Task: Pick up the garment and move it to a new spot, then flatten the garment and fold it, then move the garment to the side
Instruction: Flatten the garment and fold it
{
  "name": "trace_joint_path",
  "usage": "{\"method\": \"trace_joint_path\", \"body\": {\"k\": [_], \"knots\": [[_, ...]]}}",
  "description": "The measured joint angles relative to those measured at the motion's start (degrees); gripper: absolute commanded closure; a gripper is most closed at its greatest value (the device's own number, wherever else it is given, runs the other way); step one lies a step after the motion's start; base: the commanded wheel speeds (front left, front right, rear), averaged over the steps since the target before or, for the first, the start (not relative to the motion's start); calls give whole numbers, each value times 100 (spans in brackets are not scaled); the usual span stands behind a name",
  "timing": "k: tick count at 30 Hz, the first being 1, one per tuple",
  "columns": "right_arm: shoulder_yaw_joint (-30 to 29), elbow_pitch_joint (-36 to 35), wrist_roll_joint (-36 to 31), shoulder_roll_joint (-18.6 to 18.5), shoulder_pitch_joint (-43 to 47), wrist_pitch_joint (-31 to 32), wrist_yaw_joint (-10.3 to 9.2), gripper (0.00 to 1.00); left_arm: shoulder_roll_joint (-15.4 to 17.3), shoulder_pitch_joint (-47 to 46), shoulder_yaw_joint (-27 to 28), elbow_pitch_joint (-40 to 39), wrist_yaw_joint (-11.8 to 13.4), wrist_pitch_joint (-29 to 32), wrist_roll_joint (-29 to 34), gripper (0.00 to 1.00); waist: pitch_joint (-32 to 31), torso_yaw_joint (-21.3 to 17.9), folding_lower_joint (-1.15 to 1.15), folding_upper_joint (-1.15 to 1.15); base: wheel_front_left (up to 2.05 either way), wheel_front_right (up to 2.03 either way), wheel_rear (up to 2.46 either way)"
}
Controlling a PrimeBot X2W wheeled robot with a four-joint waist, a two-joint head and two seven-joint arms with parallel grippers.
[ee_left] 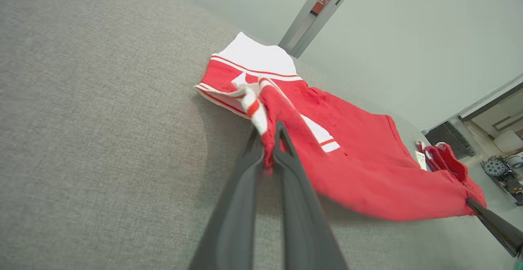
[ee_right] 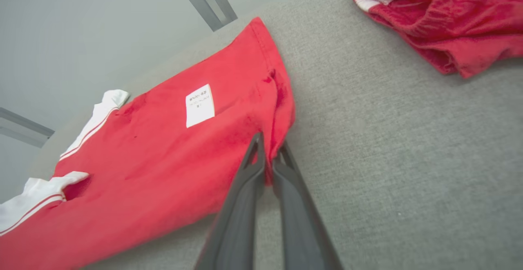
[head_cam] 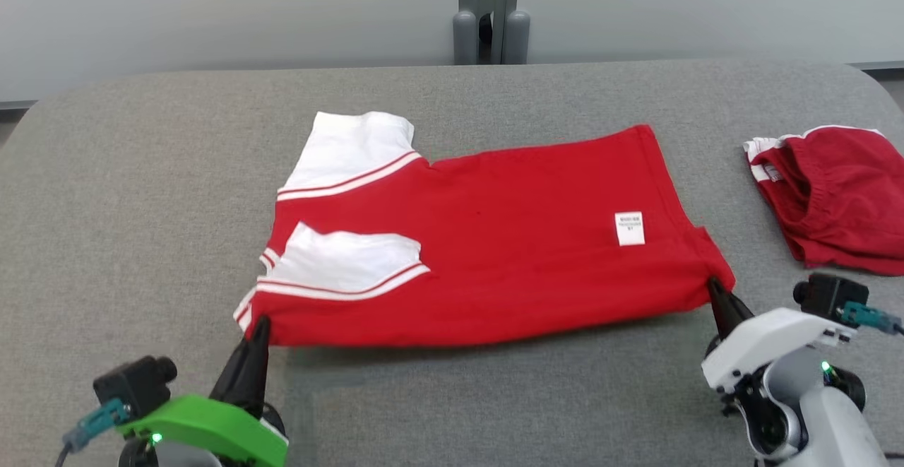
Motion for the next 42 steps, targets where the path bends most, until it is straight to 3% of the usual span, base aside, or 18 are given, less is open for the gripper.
{"method": "trace_joint_path", "body": {"k": [6, 7, 8, 9, 10, 15, 23, 29, 34, 42], "knots": [[-71, -688, 176, -3, 957, 274, 0, 100, -10, 847, -11, -312, 302, 156, -159, 100, 72, -39, 0, 0, 0, 0, 0], [-66, -711, 235, -3, 1037, 266, 0, 96, -46, 901, 3, -278, 337, 154, -187, 100, 89, -49, 0, 0, 0, 0, 0], [-37, -710, 342, -3, 1090, 265, 0, 75, -88, 928, 27, -224, 376, 140, -221, 99, 105, -63, 0, 0, 0, 0, 0], [-3, -694, 411, -3, 1126, 250, 0, 56, -108, 932, 45, -170, 402, 129, -243, 56, 118, -78, 0, 0, 0, 0, 0], [20, -679, 425, -2, 1155, 203, 0, 0, -109, 932, 54, -118, 413, 110, -242, 0, 129, -93, 0, 0, 0, 0, 0], [-10, -568, 313, -3, 1202, -70, 0, 0, -64, 929, 101, 24, 460, 69, -212, 0, 191, -180, 0, 0, 0, 0, 0], [-197, -872, -346, -7, 946, -265, 0, 0, 693, 58, 152, -209, 434, 215, 344, 0, 355, -305, 0, 0, 0, 0, 0], [43, -1312, -606, -7, 298, -120, 0, 0, 1378, -1716, -60, -218, 130, 1048, 775, 0, 643, -414, 0, 0, 0, 0, 0], [360, -1517, -678, -8, -304, -1, 0, 0, 1725, -3095, -279, 194, -154, 1842, 981, 0, 988, -557, 0, 0, 0, 0, 0], [777, -1521, -728, -10, -1113, 26, 0, 0, 1783, -4530, -547, 1335, -326, 2767, 1010, 0, 1637, -893, 0, 0, 0, 0, 0]]}}
